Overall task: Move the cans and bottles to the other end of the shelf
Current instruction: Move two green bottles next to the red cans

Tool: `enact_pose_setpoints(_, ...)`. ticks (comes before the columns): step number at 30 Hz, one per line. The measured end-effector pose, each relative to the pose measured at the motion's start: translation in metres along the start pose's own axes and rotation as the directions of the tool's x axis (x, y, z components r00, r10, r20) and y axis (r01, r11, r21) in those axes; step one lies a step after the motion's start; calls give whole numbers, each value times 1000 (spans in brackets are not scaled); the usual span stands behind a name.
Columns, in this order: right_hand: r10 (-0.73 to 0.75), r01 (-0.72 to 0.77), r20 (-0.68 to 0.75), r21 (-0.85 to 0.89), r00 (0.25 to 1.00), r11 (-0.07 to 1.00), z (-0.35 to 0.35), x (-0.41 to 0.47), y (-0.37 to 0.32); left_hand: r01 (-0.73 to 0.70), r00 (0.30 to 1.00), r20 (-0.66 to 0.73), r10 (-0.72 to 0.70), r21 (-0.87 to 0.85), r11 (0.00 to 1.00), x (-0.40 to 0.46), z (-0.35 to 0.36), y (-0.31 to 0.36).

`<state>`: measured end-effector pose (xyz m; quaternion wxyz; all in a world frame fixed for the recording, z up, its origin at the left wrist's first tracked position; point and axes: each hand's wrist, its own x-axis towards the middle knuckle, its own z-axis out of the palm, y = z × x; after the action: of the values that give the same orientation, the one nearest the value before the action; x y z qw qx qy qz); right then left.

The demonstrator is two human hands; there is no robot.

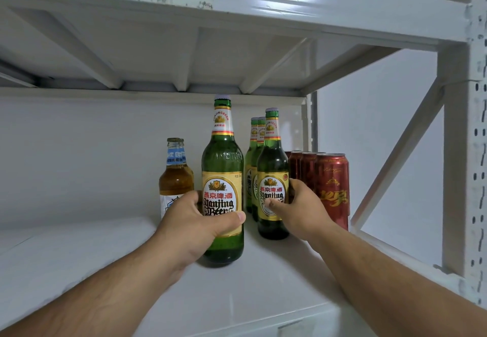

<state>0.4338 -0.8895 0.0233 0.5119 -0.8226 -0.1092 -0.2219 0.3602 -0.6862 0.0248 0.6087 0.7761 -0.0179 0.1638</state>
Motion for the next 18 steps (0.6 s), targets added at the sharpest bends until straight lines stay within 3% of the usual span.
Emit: enact_pose_setpoints(18, 49, -54, 89, 52, 995, 997, 1, 9, 0, 16, 999, -38, -16, 2, 1000, 2, 4, -2)
